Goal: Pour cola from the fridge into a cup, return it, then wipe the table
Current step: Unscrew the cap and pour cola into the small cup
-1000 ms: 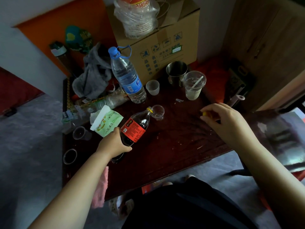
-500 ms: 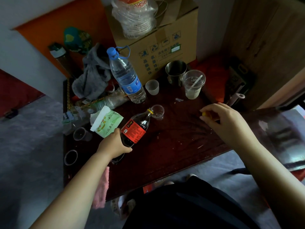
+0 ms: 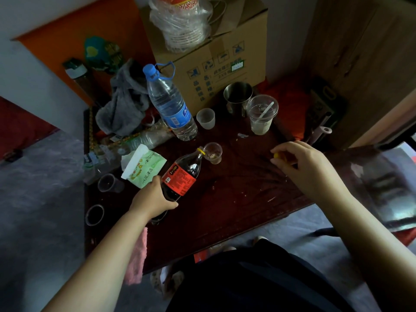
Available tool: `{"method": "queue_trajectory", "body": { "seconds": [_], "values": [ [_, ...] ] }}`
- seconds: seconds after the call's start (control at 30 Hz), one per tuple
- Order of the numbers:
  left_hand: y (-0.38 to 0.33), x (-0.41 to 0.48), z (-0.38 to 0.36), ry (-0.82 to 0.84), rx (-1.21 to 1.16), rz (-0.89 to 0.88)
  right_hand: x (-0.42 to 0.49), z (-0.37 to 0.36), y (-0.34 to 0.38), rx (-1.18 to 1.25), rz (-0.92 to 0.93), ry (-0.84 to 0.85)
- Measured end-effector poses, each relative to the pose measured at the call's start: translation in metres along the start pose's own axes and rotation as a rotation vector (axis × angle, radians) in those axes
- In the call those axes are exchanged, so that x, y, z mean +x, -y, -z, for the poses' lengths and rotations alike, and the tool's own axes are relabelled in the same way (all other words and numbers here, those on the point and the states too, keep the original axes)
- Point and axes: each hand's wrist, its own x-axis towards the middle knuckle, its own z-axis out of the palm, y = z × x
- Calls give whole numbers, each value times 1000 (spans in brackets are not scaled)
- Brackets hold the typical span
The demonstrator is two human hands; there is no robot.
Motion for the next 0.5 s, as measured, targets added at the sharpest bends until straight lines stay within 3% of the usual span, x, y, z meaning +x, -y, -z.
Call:
{"method": "queue_trajectory", "body": {
  "seconds": [0.5],
  "values": [
    [1, -8, 0, 4, -27, 15, 1, -3, 2, 5, 6, 11]
  ]
}}
